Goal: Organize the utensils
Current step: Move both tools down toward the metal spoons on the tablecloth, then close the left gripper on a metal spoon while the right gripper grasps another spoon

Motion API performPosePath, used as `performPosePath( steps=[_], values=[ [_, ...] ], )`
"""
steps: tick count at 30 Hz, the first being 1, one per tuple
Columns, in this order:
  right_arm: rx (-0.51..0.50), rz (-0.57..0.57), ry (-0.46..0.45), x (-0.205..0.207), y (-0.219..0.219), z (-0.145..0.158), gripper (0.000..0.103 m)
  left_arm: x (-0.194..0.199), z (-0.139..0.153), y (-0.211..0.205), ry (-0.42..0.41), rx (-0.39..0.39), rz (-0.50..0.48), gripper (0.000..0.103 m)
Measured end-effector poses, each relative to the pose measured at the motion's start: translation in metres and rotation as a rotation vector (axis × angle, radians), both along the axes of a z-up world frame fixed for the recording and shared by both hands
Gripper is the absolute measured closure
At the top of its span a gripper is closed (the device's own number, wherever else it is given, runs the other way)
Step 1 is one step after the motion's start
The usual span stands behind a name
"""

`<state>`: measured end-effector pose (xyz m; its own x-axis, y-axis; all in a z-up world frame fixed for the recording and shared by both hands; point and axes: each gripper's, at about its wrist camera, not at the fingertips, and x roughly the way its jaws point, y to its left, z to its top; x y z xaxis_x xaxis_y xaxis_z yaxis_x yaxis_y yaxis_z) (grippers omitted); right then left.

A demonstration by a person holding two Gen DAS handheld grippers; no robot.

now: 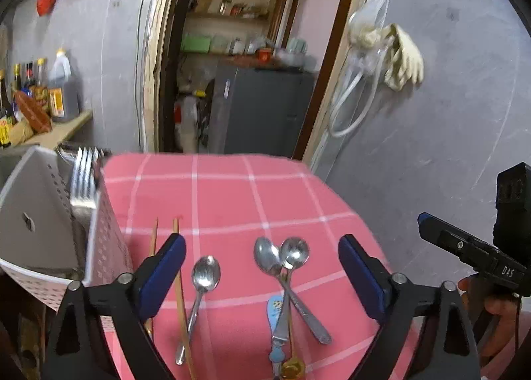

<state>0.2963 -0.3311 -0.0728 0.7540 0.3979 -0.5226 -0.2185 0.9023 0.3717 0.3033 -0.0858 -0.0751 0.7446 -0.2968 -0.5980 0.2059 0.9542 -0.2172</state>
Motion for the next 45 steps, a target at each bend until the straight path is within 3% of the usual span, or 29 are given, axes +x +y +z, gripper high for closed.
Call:
performPosePath(
  steps=[3, 7, 14, 20, 24, 29, 34, 45],
  values=[
    [-0.002, 0.024, 0.05, 0.012, 0.001, -0.022, 0.024, 0.012, -0.014, -0.003, 0.047, 0.003, 0.008, 0.022],
    [-0.002, 0.069, 0.108, 0.03, 0.008, -0.049, 0.026, 0.031, -0.04, -0.006, 0.129, 0.01, 0.027, 0.028],
    [-0.013, 0.136, 0.185, 0.063, 0.027, -0.085, 0.047, 0.059, -0.079, -0.005, 0.238, 0.014, 0.067, 0.039],
    [-0.02, 0.161, 0.247, 0.082, 0.039, -0.11, 0.065, 0.071, -0.095, -0.006, 0.273, 0.037, 0.089, 0.04],
    [-0.02, 0.165, 0.273, 0.088, 0.042, -0.121, 0.072, 0.074, -0.1, -0.004, 0.289, 0.05, 0.101, 0.04],
    [-0.021, 0.176, 0.291, 0.096, 0.049, -0.128, 0.077, 0.077, -0.106, -0.003, 0.315, 0.055, 0.109, 0.047],
    [-0.026, 0.2, 0.308, 0.105, 0.056, -0.132, 0.077, 0.078, -0.108, -0.002, 0.316, 0.041, 0.105, 0.047],
    [-0.038, 0.205, 0.312, 0.11, 0.063, -0.133, 0.08, 0.085, -0.106, -0.002, 0.334, 0.14, 0.14, 0.083]
  ],
)
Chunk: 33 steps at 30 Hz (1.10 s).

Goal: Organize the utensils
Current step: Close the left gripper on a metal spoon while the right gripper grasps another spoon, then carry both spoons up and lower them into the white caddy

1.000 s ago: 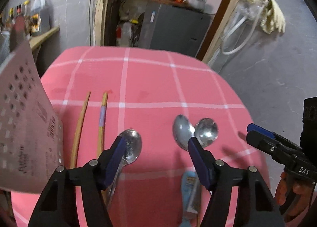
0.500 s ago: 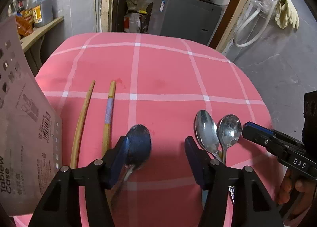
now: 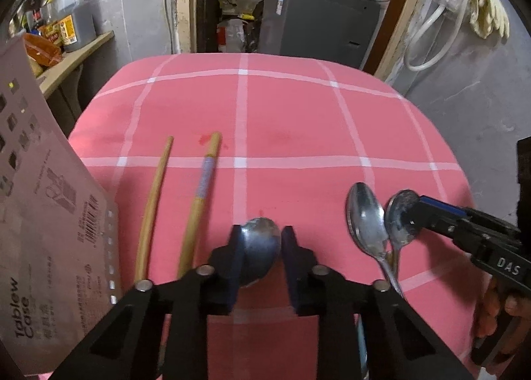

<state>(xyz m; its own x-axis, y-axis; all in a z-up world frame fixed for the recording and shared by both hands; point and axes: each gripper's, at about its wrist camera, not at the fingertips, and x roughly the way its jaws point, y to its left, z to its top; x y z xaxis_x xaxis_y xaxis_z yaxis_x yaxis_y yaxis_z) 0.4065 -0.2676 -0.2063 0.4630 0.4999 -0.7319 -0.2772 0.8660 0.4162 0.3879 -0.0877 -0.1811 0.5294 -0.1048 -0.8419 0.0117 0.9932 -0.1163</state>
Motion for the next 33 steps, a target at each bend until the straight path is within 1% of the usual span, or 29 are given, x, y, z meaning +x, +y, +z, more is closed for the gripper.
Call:
performPosePath(
  steps=[1, 4, 7, 9, 10, 12, 14, 18, 20, 22, 25, 29, 33],
  values=[
    [-0.001, 0.002, 0.0, 0.0, 0.0, 0.0, 0.08, 0.001, 0.001, 0.0, 0.004, -0.001, 0.001, 0.084],
    [0.0, 0.006, 0.004, 0.0, -0.002, -0.001, 0.08, 0.001, 0.006, -0.004, 0.003, 0.014, -0.006, 0.092],
    [0.005, 0.009, 0.008, 0.001, -0.003, -0.001, 0.081, 0.001, 0.011, -0.008, 0.0, 0.008, -0.016, 0.096],
    [0.009, 0.01, 0.016, 0.001, -0.001, -0.002, 0.089, 0.002, 0.014, -0.006, 0.005, -0.019, -0.016, 0.098],
    [0.008, 0.007, 0.019, 0.001, -0.001, -0.003, 0.09, 0.003, 0.016, -0.004, 0.007, -0.036, -0.011, 0.098],
    [0.011, -0.001, 0.023, 0.0, -0.002, -0.004, 0.096, 0.004, 0.019, -0.001, 0.013, -0.066, 0.0, 0.1],
    [0.021, -0.012, 0.039, -0.001, -0.004, -0.006, 0.099, 0.004, 0.023, 0.002, 0.022, -0.099, 0.006, 0.1],
    [0.045, -0.04, 0.044, -0.006, -0.009, -0.005, 0.099, 0.001, 0.03, 0.004, 0.016, -0.155, 0.002, 0.101],
    [0.044, -0.056, 0.033, -0.011, -0.011, -0.002, 0.099, -0.002, 0.035, 0.005, 0.004, -0.199, -0.005, 0.101],
    [0.05, -0.077, 0.019, -0.018, -0.014, 0.003, 0.099, -0.003, 0.039, 0.005, -0.01, -0.223, -0.016, 0.101],
    [0.042, -0.11, -0.015, -0.026, -0.019, 0.016, 0.1, -0.008, 0.046, -0.001, -0.034, -0.236, -0.046, 0.101],
    [-0.017, -0.143, -0.084, -0.038, -0.023, 0.04, 0.1, -0.013, 0.055, -0.007, -0.055, -0.245, -0.082, 0.101],
    [-0.037, -0.172, -0.128, -0.045, -0.031, 0.061, 0.1, -0.02, 0.068, -0.012, -0.087, -0.243, -0.106, 0.101]
  ],
)
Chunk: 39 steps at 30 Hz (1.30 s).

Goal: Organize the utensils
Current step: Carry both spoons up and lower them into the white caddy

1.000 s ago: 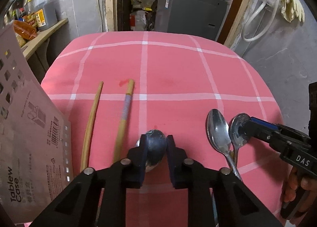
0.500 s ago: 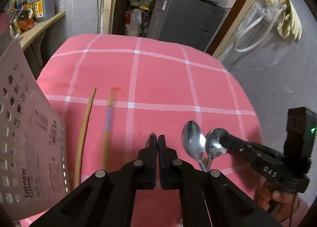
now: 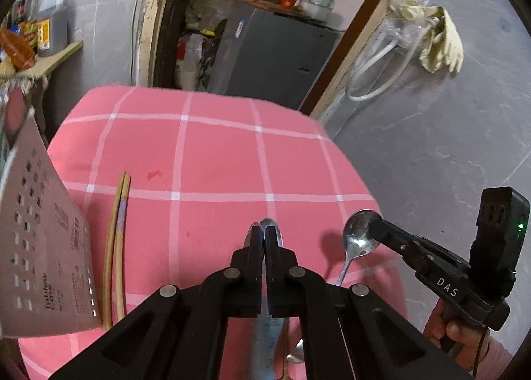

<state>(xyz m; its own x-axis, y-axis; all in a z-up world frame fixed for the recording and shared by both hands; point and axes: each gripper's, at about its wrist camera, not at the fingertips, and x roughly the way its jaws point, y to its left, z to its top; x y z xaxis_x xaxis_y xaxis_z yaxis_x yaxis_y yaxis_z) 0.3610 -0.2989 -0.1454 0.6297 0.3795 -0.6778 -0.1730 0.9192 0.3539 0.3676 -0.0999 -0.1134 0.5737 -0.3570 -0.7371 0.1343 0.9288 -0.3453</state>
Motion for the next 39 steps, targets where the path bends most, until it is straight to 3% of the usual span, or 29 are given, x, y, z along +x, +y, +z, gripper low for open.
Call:
performPosePath(
  steps=[7, 16, 29, 39],
  values=[
    [-0.039, -0.073, -0.098, -0.02, -0.014, 0.042, 0.1, -0.013, 0.03, 0.0, -0.067, -0.01, -0.026, 0.101],
    [-0.059, -0.113, -0.225, -0.042, -0.007, 0.106, 0.1, -0.03, 0.088, 0.012, -0.192, -0.053, -0.039, 0.101],
    [-0.116, -0.083, -0.449, -0.068, 0.059, 0.21, 0.1, -0.056, 0.169, 0.053, -0.396, -0.083, -0.014, 0.101],
    [-0.122, -0.029, -0.556, -0.06, 0.127, 0.249, 0.1, -0.068, 0.199, 0.12, -0.51, -0.068, 0.088, 0.101]
  ],
)
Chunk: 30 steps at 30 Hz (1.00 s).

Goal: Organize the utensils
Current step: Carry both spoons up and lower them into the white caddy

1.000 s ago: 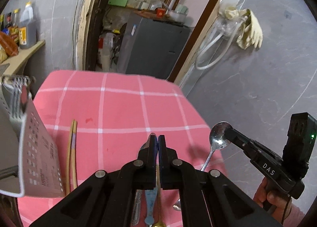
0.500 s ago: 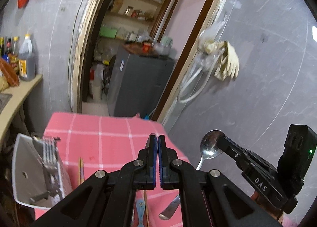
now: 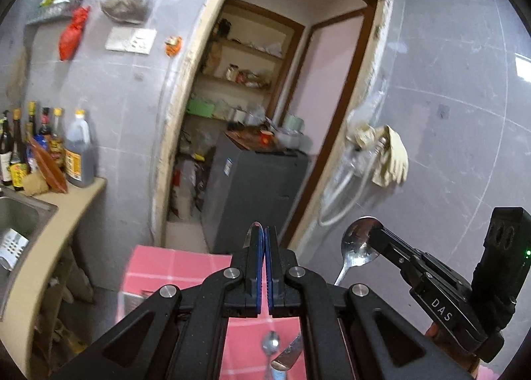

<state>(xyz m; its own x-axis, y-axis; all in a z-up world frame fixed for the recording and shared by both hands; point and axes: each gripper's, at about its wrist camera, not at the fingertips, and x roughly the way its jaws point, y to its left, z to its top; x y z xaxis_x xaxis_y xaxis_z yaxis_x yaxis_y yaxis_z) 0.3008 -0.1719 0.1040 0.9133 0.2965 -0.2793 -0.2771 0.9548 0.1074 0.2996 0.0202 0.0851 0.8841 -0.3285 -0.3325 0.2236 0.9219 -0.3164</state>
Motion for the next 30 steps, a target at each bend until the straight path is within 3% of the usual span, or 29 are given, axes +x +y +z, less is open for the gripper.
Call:
performPosePath(
  steps=[5, 17, 24, 30],
  values=[
    [-0.034, 0.026, -0.012, 0.008, 0.038, -0.004, 0.1, 0.001, -0.01, 0.037, -0.027, -0.045, 0.028, 0.101],
    [-0.212, 0.055, 0.001, 0.026, 0.104, -0.039, 0.1, 0.02, -0.059, 0.091, -0.043, -0.264, 0.057, 0.101],
    [-0.231, 0.056, 0.046, 0.037, 0.111, -0.054, 0.1, 0.04, -0.08, 0.102, -0.006, -0.379, 0.026, 0.101],
    [-0.216, 0.044, 0.068, 0.047, 0.11, -0.062, 0.1, 0.049, -0.083, 0.107, 0.006, -0.394, 0.013, 0.101]
  ],
)
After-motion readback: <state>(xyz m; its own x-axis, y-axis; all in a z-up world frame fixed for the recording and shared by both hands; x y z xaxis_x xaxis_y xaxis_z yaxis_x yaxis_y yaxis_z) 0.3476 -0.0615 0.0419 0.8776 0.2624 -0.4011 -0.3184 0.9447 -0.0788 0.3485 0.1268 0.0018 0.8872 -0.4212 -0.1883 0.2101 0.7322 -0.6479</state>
